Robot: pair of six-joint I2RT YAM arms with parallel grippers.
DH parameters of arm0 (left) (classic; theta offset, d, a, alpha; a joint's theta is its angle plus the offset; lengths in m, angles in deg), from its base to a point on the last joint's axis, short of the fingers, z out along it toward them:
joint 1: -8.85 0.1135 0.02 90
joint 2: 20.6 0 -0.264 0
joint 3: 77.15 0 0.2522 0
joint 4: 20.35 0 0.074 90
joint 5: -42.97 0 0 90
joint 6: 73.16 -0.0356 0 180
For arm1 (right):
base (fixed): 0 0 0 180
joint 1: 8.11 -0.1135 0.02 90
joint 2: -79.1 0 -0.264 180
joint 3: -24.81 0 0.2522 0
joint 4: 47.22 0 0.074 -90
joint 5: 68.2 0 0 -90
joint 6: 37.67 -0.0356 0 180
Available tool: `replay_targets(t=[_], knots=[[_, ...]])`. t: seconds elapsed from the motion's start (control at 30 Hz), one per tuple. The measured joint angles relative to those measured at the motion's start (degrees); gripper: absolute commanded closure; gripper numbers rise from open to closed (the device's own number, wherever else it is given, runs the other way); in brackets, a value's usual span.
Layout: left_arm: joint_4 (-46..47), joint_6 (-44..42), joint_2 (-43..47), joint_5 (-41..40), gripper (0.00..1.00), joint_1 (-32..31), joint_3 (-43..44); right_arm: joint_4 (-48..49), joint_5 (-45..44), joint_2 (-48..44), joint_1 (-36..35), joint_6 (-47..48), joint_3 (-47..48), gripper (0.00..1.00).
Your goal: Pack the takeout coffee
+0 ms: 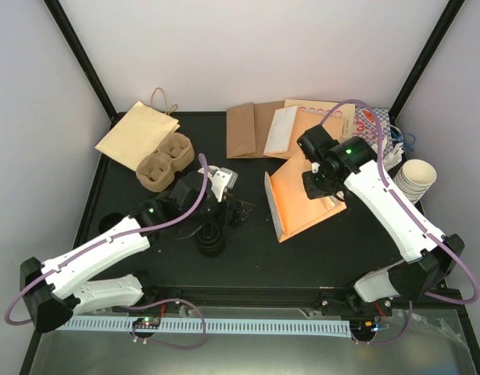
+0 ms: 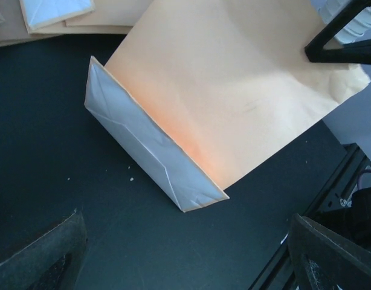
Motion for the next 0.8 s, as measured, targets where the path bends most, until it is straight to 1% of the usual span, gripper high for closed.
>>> replay_targets(t=[0.43,0.8], knots=[[4.5,2.3,-9.6,1.9,0.07,-2.1,-1.3,-0.5,-4.4,0.0,0.0,-0.4,0.1,0.99],[4.2,2.3,-8.9,1.8,0.06,-2.4,-0.7,-1.0,-12.7,-0.5,0.0,-2.1,-0.1,0.99]])
